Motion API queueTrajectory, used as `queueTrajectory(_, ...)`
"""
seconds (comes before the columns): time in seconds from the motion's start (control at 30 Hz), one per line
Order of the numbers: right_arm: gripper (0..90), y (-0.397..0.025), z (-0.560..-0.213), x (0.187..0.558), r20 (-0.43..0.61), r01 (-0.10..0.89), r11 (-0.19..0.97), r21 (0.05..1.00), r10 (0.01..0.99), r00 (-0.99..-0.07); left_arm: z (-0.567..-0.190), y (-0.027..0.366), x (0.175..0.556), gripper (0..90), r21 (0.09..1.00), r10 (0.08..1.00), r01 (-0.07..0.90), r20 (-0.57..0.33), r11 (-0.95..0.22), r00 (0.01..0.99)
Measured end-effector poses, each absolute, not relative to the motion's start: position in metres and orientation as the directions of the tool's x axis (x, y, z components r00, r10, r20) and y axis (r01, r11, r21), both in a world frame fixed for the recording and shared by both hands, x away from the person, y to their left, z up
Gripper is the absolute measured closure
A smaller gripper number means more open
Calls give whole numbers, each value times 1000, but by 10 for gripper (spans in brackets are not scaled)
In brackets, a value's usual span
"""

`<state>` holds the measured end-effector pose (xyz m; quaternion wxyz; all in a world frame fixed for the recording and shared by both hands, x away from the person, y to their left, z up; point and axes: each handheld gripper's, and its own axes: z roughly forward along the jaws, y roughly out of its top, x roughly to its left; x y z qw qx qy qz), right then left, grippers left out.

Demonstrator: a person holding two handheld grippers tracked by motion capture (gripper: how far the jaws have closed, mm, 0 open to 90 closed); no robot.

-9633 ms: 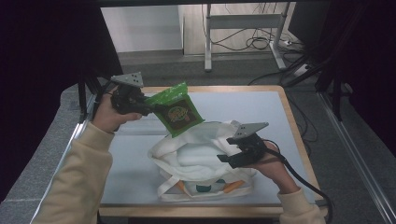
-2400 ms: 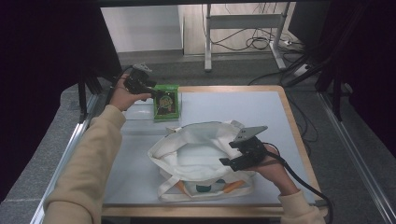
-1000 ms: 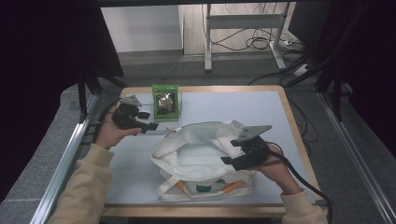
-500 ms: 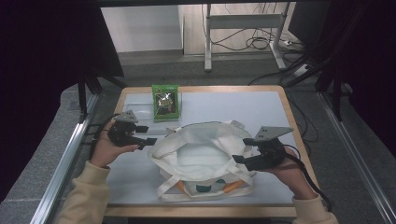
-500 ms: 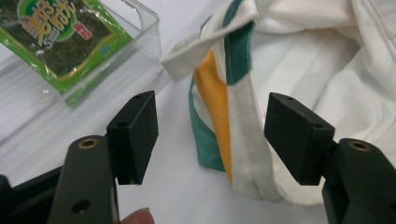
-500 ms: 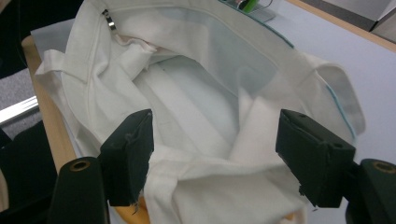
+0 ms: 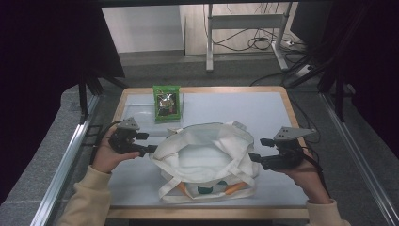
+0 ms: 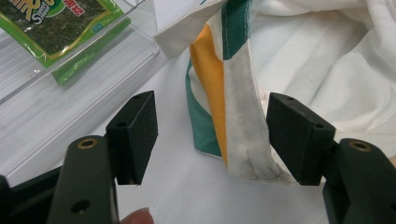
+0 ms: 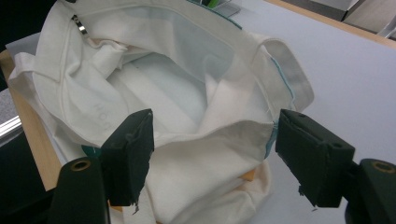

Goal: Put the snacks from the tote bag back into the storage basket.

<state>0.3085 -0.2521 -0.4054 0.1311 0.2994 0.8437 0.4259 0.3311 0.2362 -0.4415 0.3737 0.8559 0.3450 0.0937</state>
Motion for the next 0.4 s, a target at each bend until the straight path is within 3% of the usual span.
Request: queueTrajectory(0.4, 278, -256, -405, 311, 30, 387, 447, 806, 623, -781, -442, 241, 329, 339, 721, 671, 517, -98, -461, 735)
